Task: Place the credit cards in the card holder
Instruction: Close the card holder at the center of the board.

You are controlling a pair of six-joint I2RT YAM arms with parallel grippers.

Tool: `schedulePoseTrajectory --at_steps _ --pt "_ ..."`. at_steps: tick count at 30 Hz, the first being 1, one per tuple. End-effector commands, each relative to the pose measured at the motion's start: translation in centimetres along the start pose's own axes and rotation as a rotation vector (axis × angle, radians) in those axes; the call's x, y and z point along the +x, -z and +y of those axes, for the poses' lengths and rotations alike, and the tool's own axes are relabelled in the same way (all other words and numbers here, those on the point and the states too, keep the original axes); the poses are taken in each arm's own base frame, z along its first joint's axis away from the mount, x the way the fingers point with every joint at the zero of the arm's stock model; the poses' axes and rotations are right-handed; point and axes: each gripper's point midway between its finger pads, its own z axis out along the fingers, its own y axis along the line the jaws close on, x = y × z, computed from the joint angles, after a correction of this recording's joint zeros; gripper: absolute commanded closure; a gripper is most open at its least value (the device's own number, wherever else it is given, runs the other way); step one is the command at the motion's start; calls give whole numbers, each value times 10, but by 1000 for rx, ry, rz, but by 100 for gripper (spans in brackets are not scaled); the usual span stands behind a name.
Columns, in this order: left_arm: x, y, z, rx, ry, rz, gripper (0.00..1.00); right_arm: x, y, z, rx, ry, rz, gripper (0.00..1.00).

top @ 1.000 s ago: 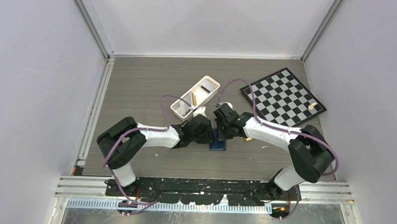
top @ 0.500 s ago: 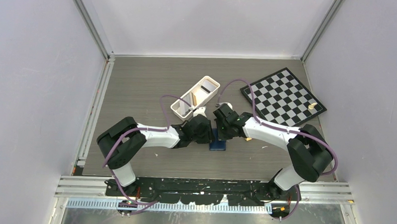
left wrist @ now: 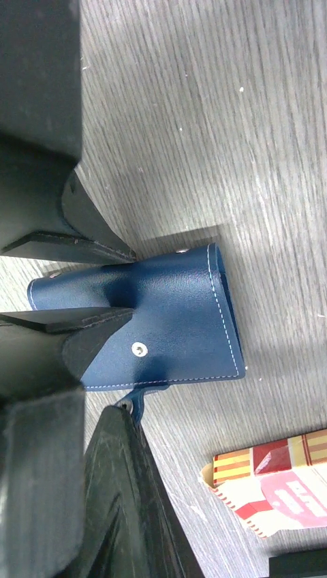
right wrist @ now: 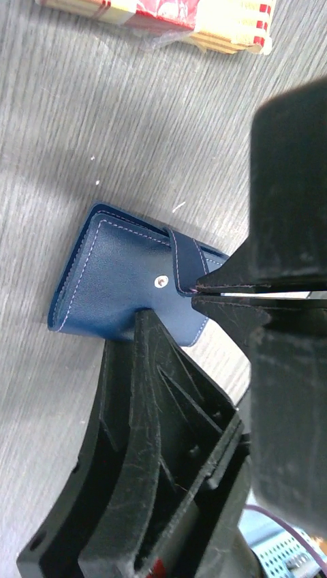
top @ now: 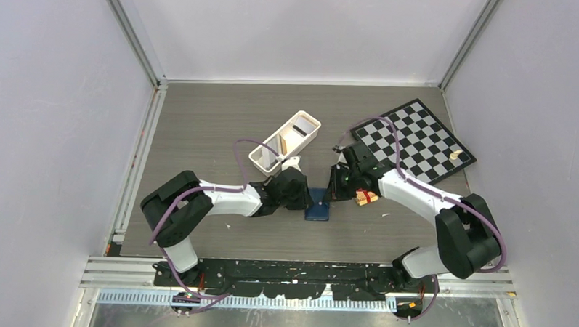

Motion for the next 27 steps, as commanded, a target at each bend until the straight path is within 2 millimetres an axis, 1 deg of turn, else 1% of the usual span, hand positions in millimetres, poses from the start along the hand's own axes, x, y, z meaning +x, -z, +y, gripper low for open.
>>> schedulePoseTrajectory --at_steps 1,4,6,9,12,14,20,27 --pt "29 6 30 -87 -69 92 88 -11 26 42 -280 46 -22 99" --pt "28 7 29 -85 -88 99 90 -11 21 38 -273 27 -11 99" --pt "27 8 28 -82 -101 102 91 -11 15 28 -215 18 5 100" --pt "27 9 26 -76 -110 102 92 -13 7 5 -80 1 9 100" --pt "26 10 25 -70 -115 102 92 -14 1 -4 -18 -4 23 99" --pt "24 10 24 -67 -116 98 92 -13 -3 -5 10 7 31 99" --pt "25 8 22 -59 -112 100 94 -10 -14 3 37 47 41 100" --pt "25 7 24 -71 -113 101 97 -5 -15 -14 148 63 56 99"
